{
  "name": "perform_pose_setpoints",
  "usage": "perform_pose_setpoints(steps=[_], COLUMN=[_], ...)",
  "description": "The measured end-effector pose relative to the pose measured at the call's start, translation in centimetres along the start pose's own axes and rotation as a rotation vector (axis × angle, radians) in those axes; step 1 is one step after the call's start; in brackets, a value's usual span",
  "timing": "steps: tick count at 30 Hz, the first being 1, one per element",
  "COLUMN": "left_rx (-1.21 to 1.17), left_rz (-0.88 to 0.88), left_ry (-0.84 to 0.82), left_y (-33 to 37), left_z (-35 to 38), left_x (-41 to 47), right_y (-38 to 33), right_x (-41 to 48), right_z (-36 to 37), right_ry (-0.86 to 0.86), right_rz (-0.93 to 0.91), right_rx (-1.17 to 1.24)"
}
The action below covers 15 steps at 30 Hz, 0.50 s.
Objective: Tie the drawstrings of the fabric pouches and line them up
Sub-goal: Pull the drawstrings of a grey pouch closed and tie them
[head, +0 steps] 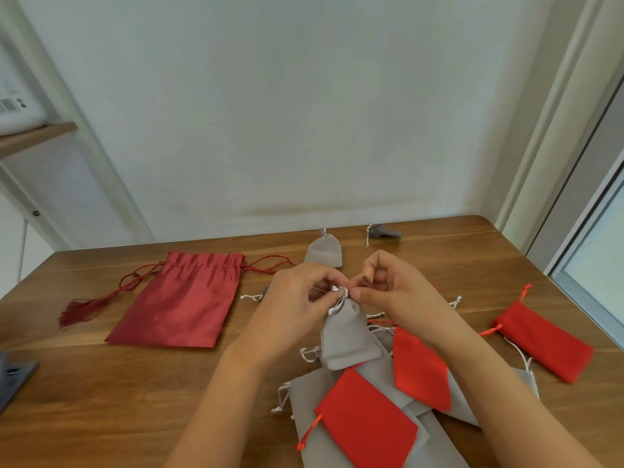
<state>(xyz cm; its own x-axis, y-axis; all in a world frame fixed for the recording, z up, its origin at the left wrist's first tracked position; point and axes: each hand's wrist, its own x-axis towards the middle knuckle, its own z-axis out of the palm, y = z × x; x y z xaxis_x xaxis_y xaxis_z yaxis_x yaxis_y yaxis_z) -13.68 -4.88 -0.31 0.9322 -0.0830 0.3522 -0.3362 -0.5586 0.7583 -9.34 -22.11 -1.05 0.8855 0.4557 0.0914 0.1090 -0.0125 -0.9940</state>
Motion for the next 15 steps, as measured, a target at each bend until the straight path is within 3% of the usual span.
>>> perform_pose_setpoints(steps=[7,15], left_rx=[0.300,0.335], left_rz=[0.161,0.078], left_ry=[-0.048,-0.105], left_y=[-0.92,-0.81], left_z=[0.34,0.40], left_x=[0.50,0.45], right_y=[0.07,0.44], right_x=[-0.08,-0.18], right_z=[0.51,1.00], right_ry=[0.098,0.135], right_rz=[0.018,0.036], right_rx=[-0.111,-0.212])
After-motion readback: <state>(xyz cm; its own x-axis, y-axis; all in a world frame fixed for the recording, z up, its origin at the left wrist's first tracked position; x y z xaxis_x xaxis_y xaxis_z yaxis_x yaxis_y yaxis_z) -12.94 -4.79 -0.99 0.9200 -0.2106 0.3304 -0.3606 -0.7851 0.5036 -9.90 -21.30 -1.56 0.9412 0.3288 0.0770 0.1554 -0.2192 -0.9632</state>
